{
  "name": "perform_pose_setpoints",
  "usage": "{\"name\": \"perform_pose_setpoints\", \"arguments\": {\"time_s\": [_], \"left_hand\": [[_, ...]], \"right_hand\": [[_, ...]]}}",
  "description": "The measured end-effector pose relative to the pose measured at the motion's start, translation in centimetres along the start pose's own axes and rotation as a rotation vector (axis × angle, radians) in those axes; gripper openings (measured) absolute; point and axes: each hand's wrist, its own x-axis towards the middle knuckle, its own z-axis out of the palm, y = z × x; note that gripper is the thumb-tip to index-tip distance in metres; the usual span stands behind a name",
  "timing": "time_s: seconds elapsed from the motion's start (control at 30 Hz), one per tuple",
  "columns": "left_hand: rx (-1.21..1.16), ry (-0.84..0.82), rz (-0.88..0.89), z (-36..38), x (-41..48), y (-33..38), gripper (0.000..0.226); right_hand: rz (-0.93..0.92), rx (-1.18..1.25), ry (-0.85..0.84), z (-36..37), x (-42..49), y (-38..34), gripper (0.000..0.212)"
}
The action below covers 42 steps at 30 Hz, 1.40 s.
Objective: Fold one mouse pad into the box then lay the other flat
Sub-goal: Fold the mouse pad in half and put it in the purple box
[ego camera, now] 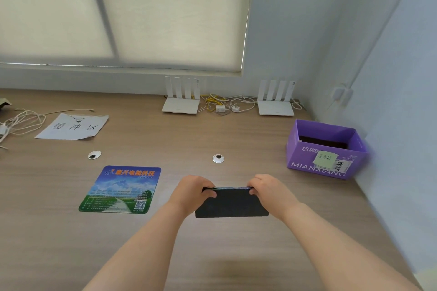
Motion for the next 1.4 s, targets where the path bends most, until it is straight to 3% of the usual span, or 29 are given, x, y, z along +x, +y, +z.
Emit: {"name": "perform_pose_setpoints", "arguments": {"time_s": [0.33, 0.5, 0.8, 1.4], "left_hand": [[0.293, -0.041, 0.229, -1.9, 1.8, 0.3, 0.028], [0.218, -0.031, 0.214, -2.6, 2.5, 0.9, 0.028], [0.089, 0.024, 0.170, -1.3, 3.6, 1.9, 0.013], [-0.002, 0.041, 0.090, 7.7, 8.4, 19.0, 0.010]], "right_hand": [[0.072, -0.064, -0.038, -2.5, -0.6, 0.9, 0.021], [0.179, -0.005, -0.025, -3.2, -1.1, 0.9, 0.012], [0.204, 0.023, 0.054, -4.4, -2.8, 2.6, 0.010], [0.205, -0.002, 0.029, -9.3, -11.7, 19.2, 0.010]]}}
